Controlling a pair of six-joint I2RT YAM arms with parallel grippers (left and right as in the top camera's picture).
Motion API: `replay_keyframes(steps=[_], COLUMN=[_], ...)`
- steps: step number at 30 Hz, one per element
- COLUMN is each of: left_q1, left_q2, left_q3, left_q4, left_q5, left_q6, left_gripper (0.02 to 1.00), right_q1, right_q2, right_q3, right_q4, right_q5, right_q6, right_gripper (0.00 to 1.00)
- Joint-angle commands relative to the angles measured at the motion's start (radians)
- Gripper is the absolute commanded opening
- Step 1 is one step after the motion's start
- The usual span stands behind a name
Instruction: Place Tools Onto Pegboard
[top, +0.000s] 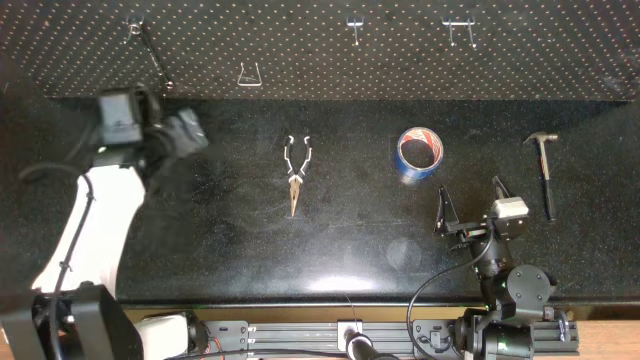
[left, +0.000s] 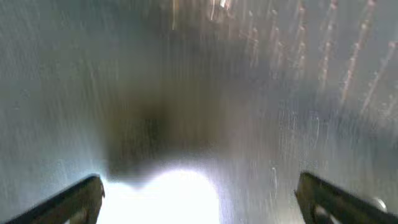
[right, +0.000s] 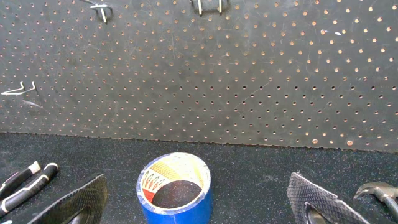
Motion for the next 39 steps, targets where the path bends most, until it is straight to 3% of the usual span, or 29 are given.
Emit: replay_keyframes(steps=[1,3,6,9,10,13,15,20,24,29,39], left_q1=[-0.289,-0.421,-0.488,-0.495,-0.504,-0.534,-0.552,-0.553,-0.552,-0.553,-0.553], left_q2=[0.061,0.167,0.347,0.497,0.520,0.547,0.567,0.635,0.673,0.706,0.735], left_q3=[0.183,0.331,0.542,0.732,0.774,0.797,0.797,0.797,0.797,0.797,0.797], left_q4=[-0.358,-0.465,-0.597,-0.677,-0.716,-0.755,-0.782,-0.816,-0.792,-0.746,-0.663], left_q5=[-0.023,-0.131,-0.135,-0.064,-0.076,-0.051,0.006,0.042,0.039,0.026,-0.043], left_q6=[-0.108,-0.036,0.079,0.209,0.211,0.107,0.092,0.048,0.014,-0.135,-0.143], left_gripper=[0.996,0.996,0.996,0.996,0.996,0.996,0.996,0.996,0.996,0.996,0.993], right_q1=[-0.002,-0.002,-0.002,-0.002,-0.002,-0.002,-0.002,-0.002,-0.002,-0.002,-0.002], right_q2=[-0.008,-0.008,-0.008,-0.008,-0.008,-0.008,-0.008,-0.008,-0.008,-0.008,-0.008], right_q3=[-0.006,-0.006,-0.006,-0.006,-0.006,-0.006,-0.006,-0.006,-0.006,-0.006,-0.006], right_q4=[-0.002,-0.002,-0.002,-0.002,-0.002,-0.002,-0.002,-0.002,-0.002,-0.002,-0.002], right_q5=[-0.006,-0.006,-0.006,-0.006,-0.006,-0.006,-0.006,-0.006,-0.006,-0.006,-0.006], right_q6=[0.007,0.007,0.007,0.007,0.007,0.007,0.007,0.007,0.007,0.007,0.007], right_gripper=[0.954,0.954,0.954,0.952,0.952,0.952,0.954,0.954,0.952,0.954,0.954])
